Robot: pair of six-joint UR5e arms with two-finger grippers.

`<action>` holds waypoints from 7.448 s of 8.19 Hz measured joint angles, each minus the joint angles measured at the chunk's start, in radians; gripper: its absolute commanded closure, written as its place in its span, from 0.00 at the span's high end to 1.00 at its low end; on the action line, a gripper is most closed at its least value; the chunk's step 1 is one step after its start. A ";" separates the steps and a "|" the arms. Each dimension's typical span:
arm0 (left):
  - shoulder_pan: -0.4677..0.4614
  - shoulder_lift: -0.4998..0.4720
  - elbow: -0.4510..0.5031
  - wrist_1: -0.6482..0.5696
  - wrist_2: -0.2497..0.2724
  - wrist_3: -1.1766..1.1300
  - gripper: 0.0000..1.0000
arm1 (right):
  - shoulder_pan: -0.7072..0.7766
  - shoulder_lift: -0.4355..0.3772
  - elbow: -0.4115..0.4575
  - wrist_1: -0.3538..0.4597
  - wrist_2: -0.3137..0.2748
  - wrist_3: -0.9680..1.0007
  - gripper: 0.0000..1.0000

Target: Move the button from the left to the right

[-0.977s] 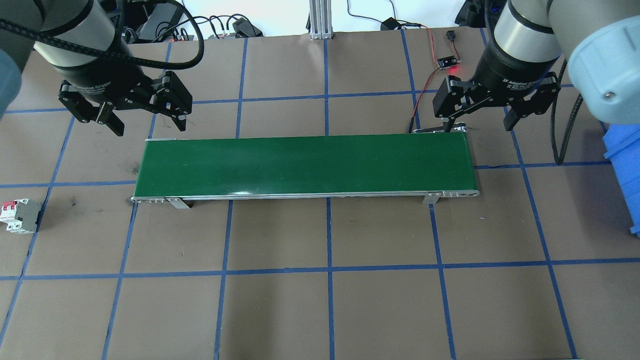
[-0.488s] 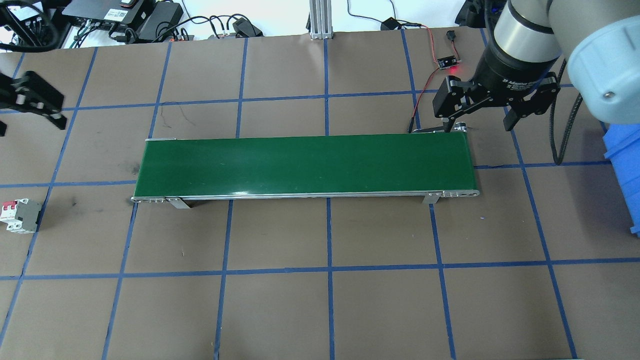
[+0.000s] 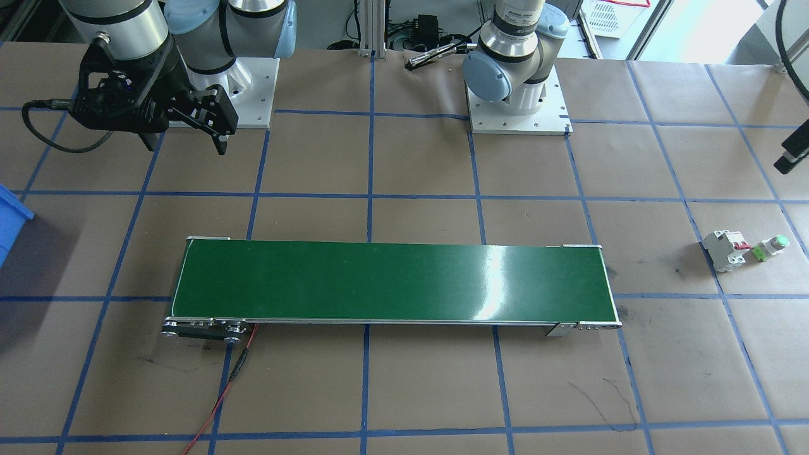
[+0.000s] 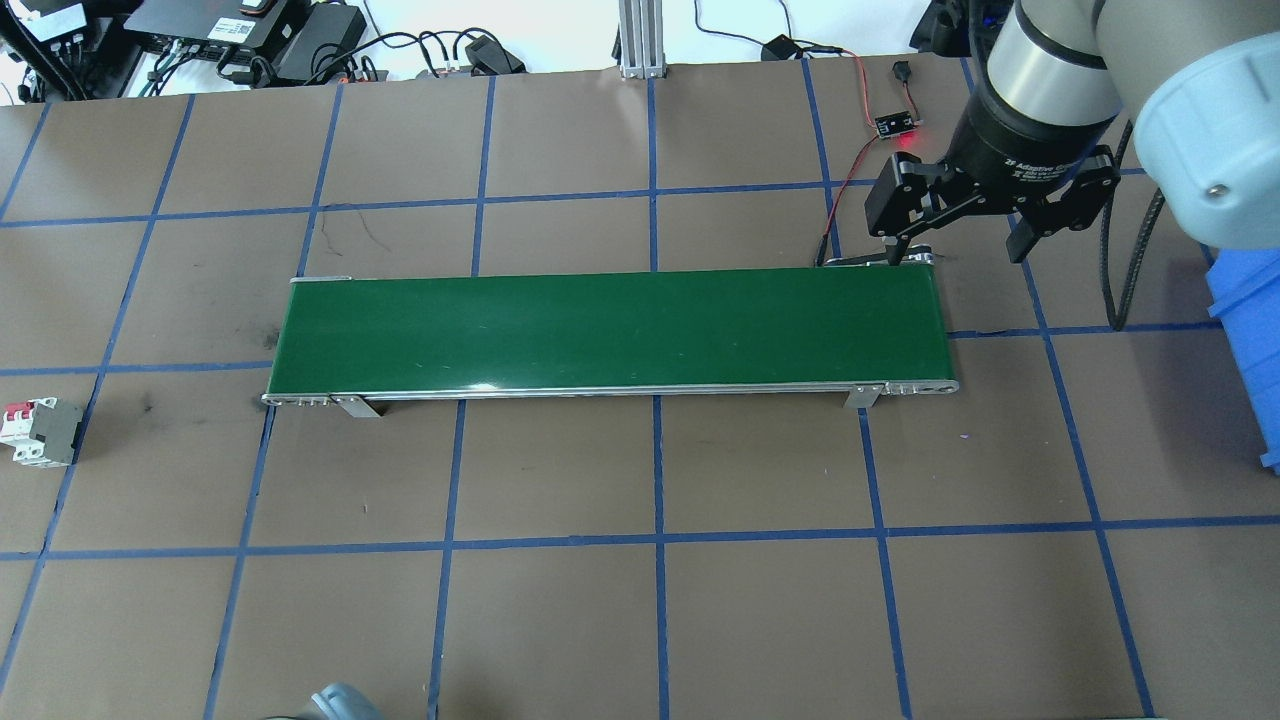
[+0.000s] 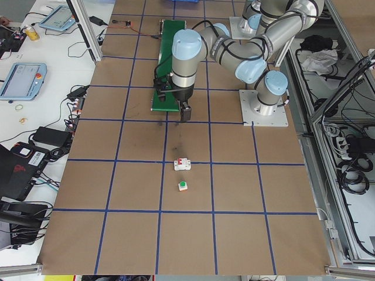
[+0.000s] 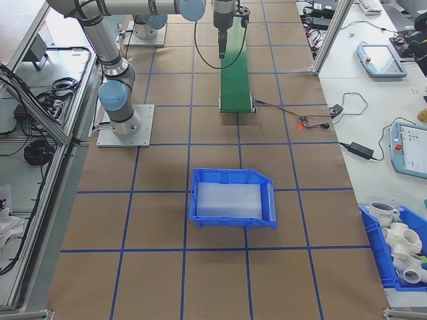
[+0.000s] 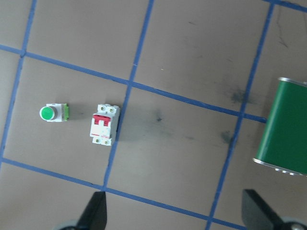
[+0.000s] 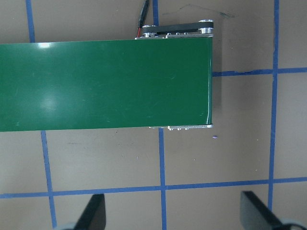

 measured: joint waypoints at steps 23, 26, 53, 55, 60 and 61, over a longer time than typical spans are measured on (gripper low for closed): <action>0.219 -0.523 0.011 0.398 -0.009 0.181 1.00 | 0.000 0.000 -0.001 0.000 0.000 -0.003 1.00; 0.218 -0.529 0.011 0.390 -0.010 0.197 0.87 | 0.000 0.000 0.000 0.000 0.000 -0.002 1.00; -0.321 -0.073 -0.012 -0.074 -0.022 -1.143 0.13 | -0.001 0.002 -0.001 0.001 -0.001 -0.006 1.00; -0.393 -0.059 -0.107 -0.006 -0.031 -1.340 0.13 | -0.001 0.002 -0.001 0.001 -0.002 -0.006 1.00; -0.468 -0.090 -0.256 0.241 -0.021 -1.542 0.13 | -0.001 0.002 0.000 0.004 -0.002 -0.003 1.00; -0.470 -0.103 -0.274 0.262 -0.020 -1.570 0.13 | -0.001 0.002 0.000 0.004 -0.002 -0.003 1.00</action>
